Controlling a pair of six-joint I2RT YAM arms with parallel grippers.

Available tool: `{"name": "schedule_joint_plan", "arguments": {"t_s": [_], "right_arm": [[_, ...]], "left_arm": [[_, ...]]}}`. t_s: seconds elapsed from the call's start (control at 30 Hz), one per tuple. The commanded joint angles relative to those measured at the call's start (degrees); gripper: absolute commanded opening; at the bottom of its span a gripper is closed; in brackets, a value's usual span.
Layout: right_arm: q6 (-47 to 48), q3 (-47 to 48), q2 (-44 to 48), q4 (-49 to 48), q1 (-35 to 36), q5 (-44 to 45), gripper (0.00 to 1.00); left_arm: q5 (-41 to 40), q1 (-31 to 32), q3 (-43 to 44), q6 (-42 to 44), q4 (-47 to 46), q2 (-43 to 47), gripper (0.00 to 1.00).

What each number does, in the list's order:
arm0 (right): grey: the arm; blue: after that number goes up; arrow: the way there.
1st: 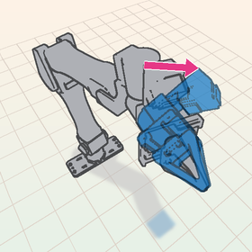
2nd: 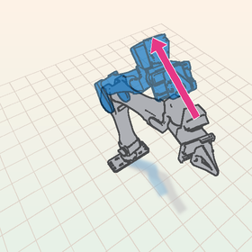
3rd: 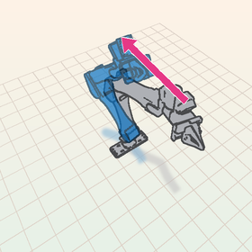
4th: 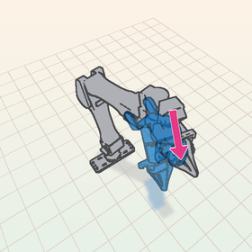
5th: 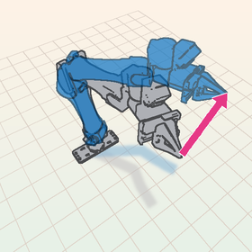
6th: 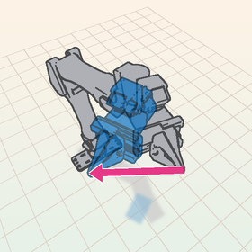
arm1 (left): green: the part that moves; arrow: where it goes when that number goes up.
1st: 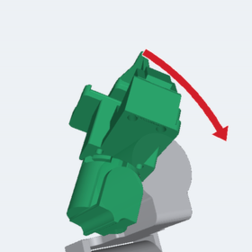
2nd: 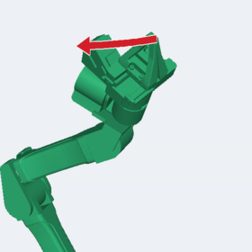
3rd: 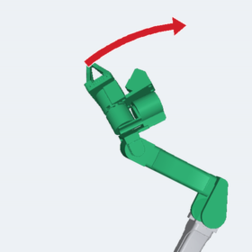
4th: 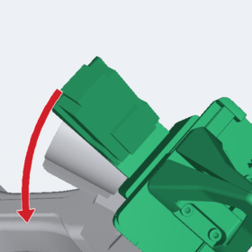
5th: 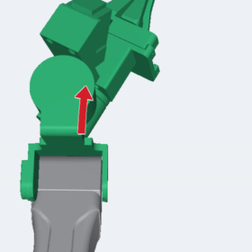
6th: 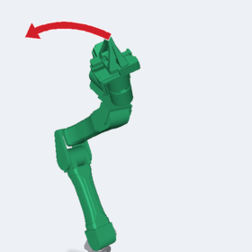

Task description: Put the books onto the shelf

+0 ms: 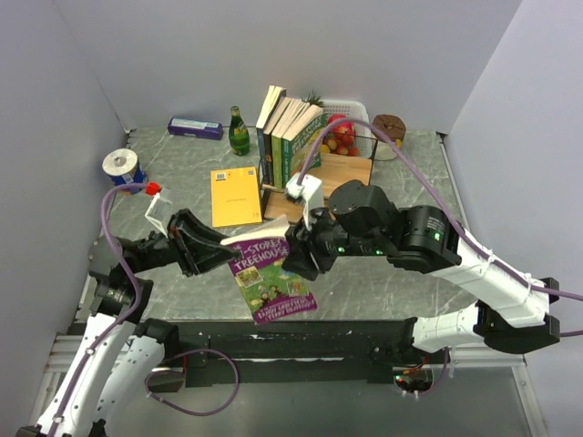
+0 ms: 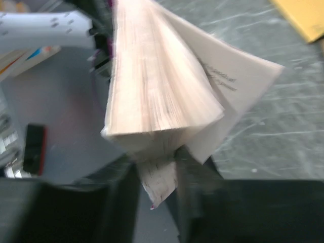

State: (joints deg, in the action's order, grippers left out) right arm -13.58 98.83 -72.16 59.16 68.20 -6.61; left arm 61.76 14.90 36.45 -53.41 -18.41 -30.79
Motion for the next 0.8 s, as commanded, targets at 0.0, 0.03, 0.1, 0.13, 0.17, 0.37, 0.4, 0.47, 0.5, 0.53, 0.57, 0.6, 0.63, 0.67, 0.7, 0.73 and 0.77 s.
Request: {"name": "schedule_joint_plan", "arguments": {"t_s": [0.0,0.03,0.1,0.13,0.17,0.37,0.4,0.47,0.5,0.53,0.57,0.6,0.63,0.67,0.7,0.73,0.77], "right_arm": [[-2.84,2.61,3.42,-4.75,-0.62,12.74,0.66],[-3.46,2.25,4.13,-4.93,-0.62,18.77,0.8],[-5.83,0.76,6.58,-5.01,-0.62,25.91,0.98],[-6.45,-0.03,7.55,-5.54,-0.7,32.73,0.99],[-6.89,-0.73,9.65,-5.98,-0.79,35.41,0.99],[-6.46,-12.04,19.41,-16.66,-3.15,56.68,0.99],[-6.28,-13.73,20.64,-18.71,-3.86,57.67,0.99],[-4.0,-18.55,24.07,-25.89,-5.7,59.77,0.99],[-3.65,-19.63,24.78,-27.5,-6.32,60.39,0.99],[-3.82,-20.25,25.31,-28.39,-7.11,60.84,0.99],[-4.34,-20.69,25.23,-28.66,-8.25,60.41,0.99],[-5.22,-20.6,24.97,-27.53,-10.35,59.36,0.99],[-6.27,-20.43,24.18,-27.08,-11.76,57.95,0.99],[-6.98,-19.91,23.65,-26.21,-12.91,56.29,0.99],[-7.94,-19.64,23.12,-24.8,-14.57,54.44,0.99],[-8.65,-19.64,22.16,-24.36,-15.2,53.29,0.99],[-8.83,-19.9,21.8,-24.18,-15.82,52.67,0.99]], "left_arm": [[-12.07,0.31,10.72,5.58,1.44,-1.99,0.01],[-16.01,0.31,12.32,6.29,2.93,-2.69,0.01],[-19.55,0.31,17.66,8.22,4.0,-5.49,0.01],[-20.79,0.31,19.43,8.67,4.44,-6.73,0.01],[-22.45,0.31,21.28,8.93,4.53,-8.05,0.01],[-27.21,1.18,35.61,11.31,6.03,-21.48,0.01],[-27.82,1.62,39.54,12.44,6.46,-23.16,0.01],[-31.49,4.52,44.04,14.55,8.03,-28.33,0.01],[-33.09,5.75,48.76,17.17,10.48,-30.19,0.01],[-34.58,8.11,51.33,18.59,11.55,-32.12,0.01],[-35.64,9.35,53.88,19.99,12.69,-36.15,0.01],[-38.35,10.84,59.82,22.88,16.62,-38.45,0.01],[-39.68,13.9,62.93,24.65,18.22,-40.56,0.01],[-41.44,15.85,66.0,28.84,21.46,-44.67,0.01],[-46.85,17.87,71.52,30.97,23.49,-46.54,0.01],[-48.9,20.93,73.66,32.56,26.64,-48.04,0.01],[-50.58,22.18,75.33,34.84,27.46,-50.66,0.01]]}}
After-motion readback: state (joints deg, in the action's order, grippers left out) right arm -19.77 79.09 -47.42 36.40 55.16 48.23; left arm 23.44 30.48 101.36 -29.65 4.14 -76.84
